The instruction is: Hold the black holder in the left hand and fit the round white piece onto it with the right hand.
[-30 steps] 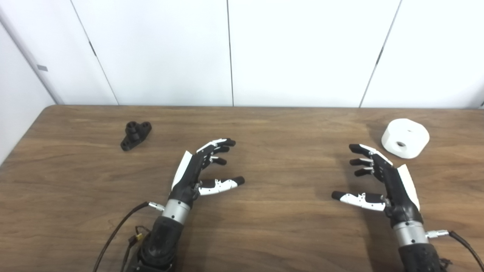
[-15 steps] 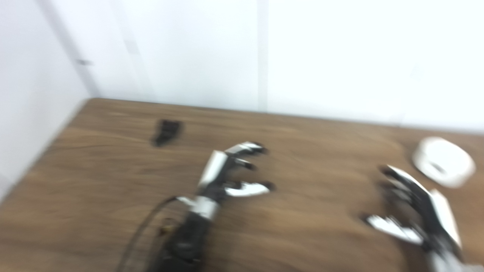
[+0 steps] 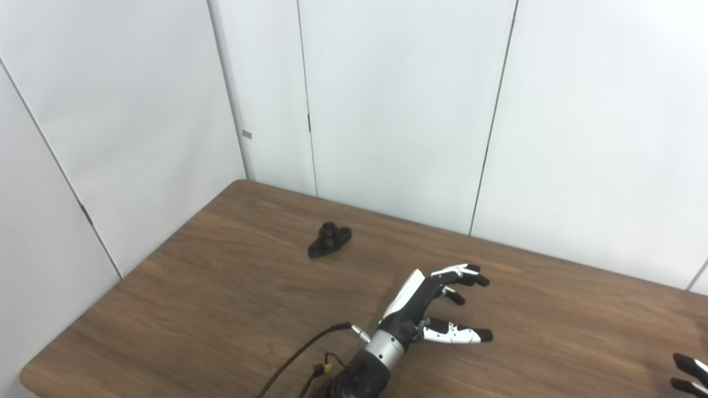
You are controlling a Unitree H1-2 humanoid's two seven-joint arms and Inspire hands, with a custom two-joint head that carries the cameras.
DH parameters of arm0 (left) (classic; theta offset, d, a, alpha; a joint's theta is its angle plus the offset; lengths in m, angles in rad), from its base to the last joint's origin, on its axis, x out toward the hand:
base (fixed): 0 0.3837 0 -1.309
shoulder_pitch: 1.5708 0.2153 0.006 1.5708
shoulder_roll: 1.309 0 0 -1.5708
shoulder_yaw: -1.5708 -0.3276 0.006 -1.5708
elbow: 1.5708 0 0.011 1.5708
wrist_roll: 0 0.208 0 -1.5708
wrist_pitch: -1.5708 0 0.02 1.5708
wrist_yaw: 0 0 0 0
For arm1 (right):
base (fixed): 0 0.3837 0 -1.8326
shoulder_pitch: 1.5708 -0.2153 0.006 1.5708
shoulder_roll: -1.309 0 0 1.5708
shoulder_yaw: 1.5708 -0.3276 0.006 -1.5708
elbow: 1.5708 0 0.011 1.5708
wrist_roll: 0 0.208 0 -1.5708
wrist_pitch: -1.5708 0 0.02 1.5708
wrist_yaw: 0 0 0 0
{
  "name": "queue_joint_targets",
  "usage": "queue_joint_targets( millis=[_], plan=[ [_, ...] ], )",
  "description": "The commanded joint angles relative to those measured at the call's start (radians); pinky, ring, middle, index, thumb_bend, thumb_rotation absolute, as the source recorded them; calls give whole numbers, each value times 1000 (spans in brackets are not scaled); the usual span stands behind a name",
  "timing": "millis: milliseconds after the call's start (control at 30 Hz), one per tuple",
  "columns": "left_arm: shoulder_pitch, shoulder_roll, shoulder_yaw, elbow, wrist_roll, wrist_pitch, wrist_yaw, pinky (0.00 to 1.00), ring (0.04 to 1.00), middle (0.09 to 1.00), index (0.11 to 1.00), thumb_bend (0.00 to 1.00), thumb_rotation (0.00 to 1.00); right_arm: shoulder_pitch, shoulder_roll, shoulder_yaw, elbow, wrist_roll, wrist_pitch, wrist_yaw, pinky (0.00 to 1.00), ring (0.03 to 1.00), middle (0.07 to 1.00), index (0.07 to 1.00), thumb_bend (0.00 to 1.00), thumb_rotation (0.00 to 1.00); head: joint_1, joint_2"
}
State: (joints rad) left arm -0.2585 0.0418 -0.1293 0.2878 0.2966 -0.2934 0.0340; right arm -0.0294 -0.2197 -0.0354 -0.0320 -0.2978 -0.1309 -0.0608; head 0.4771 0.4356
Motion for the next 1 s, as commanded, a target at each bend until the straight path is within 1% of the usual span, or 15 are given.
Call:
queue_joint_targets(
  millis=[0,33,133,233,300,367,433,500,567,633,767,833,867,900,967],
  plan=[
    [59,-18,-16,66,-4,-25,17,634,807,868,711,779,103,-22,-13,-12,-20,9,-47,-15,621,759,837,811,669,0,0,3],
    [60,-20,-14,65,-13,-30,14,635,807,868,712,778,103,-21,-14,-13,-21,9,-45,-14,623,760,838,812,668,0,1,5],
    [60,-25,-7,63,-41,-40,7,590,789,859,714,775,51,-21,-17,-15,-18,9,-47,-13,625,760,839,811,667,0,3,9],
    [59,-14,4,37,-63,-37,-6,521,696,796,733,758,8,-24,-19,-16,-14,10,-49,-12,621,755,837,811,668,0,2,13],
    [60,-5,14,1,-92,-21,-27,509,634,736,732,754,2,-24,-19,-16,-15,12,-47,-11,619,754,836,812,668,0,2,14],
    [57,8,25,-38,-119,3,-48,506,606,698,721,747,0,-27,-18,-16,-11,14,-48,-11,618,754,835,811,668,0,-1,16],
    [54,29,34,-84,-127,41,-67,506,598,685,705,737,0,-28,-16,-15,-11,11,-38,-11,614,751,836,810,670,0,-1,16],
    [49,58,37,-126,-112,70,-83,517,607,681,686,727,0,-28,-15,-15,-15,11,-29,-8,615,748,837,809,673,0,-7,22],
    [41,86,40,-150,-88,86,-91,542,634,692,673,749,0,-29,-17,-15,-14,17,-34,-5,618,749,837,810,672,0,-6,25],
    [33,118,37,-173,-42,107,-88,574,699,755,666,777,0,-29,-19,-15,-14,20,-37,-3,610,748,838,811,669,0,-4,26],
    [19,163,44,-202,-16,131,-86,631,793,841,667,827,0,-32,-24,-16,-4,22,-47,-3,596,739,837,812,668,0,3,30],
    [12,183,48,-213,13,146,-79,669,811,850,667,835,14,-33,-26,-16,0,20,-49,-4,589,735,836,812,672,0,4,31],
    [8,194,52,-214,29,147,-72,672,813,851,667,837,28,-32,-26,-16,0,19,-48,-4,589,736,837,814,672,0,4,31],
    [3,205,55,-213,43,145,-66,651,806,846,662,835,32,-31,-26,-16,-2,18,-45,-4,594,739,837,815,671,0,4,31],
    [-8,228,60,-215,76,152,-59,643,799,838,642,811,9,-28,-25,-15,-9,19,-40,-2,602,744,836,816,666,0,3,36]
  ],
)
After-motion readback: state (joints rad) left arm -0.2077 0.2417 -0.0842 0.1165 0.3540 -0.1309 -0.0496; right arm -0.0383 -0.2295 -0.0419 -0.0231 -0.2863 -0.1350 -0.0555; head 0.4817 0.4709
